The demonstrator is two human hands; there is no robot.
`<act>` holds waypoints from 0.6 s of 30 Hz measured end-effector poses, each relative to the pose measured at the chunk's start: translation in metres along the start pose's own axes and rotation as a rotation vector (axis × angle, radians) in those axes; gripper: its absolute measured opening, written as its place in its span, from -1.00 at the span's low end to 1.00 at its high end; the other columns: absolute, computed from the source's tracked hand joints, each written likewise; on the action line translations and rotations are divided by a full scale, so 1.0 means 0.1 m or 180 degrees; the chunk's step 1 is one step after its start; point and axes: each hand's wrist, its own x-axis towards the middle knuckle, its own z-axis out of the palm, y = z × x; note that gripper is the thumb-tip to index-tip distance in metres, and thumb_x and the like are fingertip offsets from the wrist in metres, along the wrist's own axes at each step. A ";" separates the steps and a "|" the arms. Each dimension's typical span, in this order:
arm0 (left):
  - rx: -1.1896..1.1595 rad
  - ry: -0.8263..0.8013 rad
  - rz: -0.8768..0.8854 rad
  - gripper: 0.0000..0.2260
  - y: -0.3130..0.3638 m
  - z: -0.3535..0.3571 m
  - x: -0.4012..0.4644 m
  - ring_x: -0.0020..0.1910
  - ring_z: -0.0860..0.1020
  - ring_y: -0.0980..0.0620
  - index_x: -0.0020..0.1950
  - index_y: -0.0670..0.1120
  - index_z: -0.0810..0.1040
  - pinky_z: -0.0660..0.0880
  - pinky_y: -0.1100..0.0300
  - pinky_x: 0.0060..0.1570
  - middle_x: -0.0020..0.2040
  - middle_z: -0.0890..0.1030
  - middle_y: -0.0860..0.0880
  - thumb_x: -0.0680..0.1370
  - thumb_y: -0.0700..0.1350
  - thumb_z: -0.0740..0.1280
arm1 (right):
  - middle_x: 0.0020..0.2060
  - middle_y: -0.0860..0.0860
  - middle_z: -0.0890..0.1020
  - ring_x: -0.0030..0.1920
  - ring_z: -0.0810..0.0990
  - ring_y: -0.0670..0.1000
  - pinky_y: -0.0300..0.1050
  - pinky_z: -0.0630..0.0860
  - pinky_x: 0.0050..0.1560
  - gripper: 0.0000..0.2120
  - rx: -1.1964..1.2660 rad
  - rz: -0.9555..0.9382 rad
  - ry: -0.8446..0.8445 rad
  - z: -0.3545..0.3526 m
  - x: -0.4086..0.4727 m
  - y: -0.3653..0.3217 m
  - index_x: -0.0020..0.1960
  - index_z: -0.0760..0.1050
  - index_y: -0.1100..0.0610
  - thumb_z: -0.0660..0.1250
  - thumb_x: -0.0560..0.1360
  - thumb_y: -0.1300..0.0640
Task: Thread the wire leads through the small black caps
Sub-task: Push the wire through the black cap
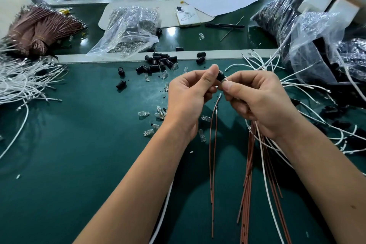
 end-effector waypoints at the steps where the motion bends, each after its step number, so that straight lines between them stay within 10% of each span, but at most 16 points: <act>1: 0.0079 0.0016 0.0056 -0.83 0.00 0.00 0.01 -0.32 0.50 0.10 -0.24 -0.08 0.68 0.49 0.22 -0.16 -0.30 0.65 -0.02 0.55 -0.11 0.45 | -0.41 0.06 0.54 -0.59 0.33 -0.10 -0.38 0.16 -0.61 -0.87 -0.0043 0.0022 -0.0031 -0.01 0.00 0.00 -0.16 0.60 0.24 0.38 0.57 0.30; 9: 0.0468 0.0025 0.0439 -0.88 -0.04 -0.03 0.03 -0.25 0.61 0.03 -0.11 -0.17 0.68 0.59 0.19 -0.13 -0.26 0.68 -0.06 0.57 -0.14 0.44 | -0.29 0.14 0.68 -0.32 0.66 0.08 -0.08 0.66 -0.30 -0.89 -0.0110 -0.0179 0.0087 -0.07 0.02 0.04 -0.11 0.71 0.19 0.49 0.48 0.13; 18: 0.0388 0.0076 0.0766 -0.91 -0.08 -0.05 0.05 -0.30 0.63 0.07 -0.12 -0.11 0.68 0.57 0.24 -0.22 -0.28 0.68 -0.02 0.56 -0.13 0.46 | -0.21 0.06 0.74 -0.22 0.70 0.07 -0.08 0.66 -0.12 -0.95 -0.1197 -0.0904 0.0281 -0.10 0.06 0.08 -0.05 0.71 0.12 0.52 0.53 0.14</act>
